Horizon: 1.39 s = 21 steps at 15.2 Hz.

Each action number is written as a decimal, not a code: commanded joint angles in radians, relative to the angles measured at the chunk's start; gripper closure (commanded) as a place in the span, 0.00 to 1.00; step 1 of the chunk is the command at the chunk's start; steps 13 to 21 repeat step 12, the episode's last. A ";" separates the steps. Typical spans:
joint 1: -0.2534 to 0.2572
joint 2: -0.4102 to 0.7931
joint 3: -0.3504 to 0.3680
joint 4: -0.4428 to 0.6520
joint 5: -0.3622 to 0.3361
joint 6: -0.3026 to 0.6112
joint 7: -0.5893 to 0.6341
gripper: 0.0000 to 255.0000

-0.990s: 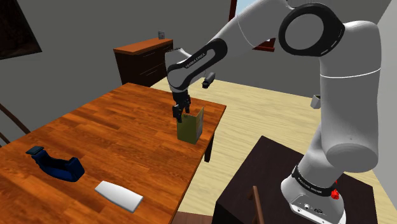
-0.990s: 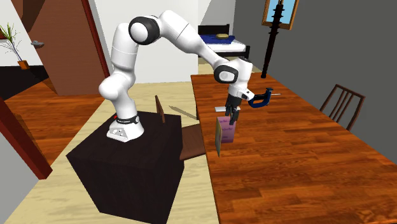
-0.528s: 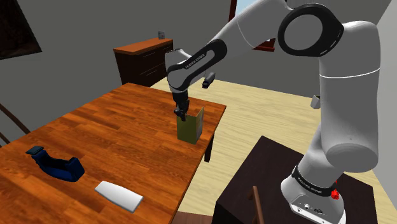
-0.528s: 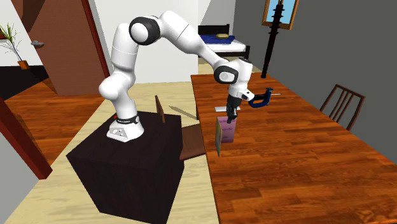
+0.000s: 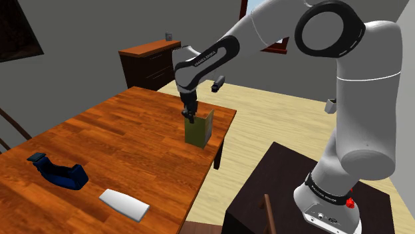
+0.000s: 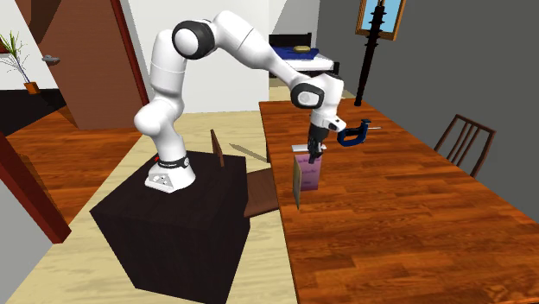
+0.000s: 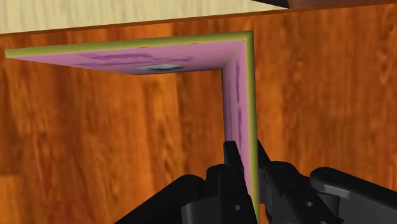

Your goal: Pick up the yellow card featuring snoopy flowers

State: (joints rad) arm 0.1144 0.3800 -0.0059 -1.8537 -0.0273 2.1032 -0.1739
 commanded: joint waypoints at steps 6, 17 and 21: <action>0.001 -0.049 0.000 0.033 0.001 -0.082 -0.001 1.00; 0.001 -0.072 0.001 0.057 0.001 -0.130 -0.002 1.00; 0.001 -0.072 0.001 0.057 0.001 -0.130 -0.002 1.00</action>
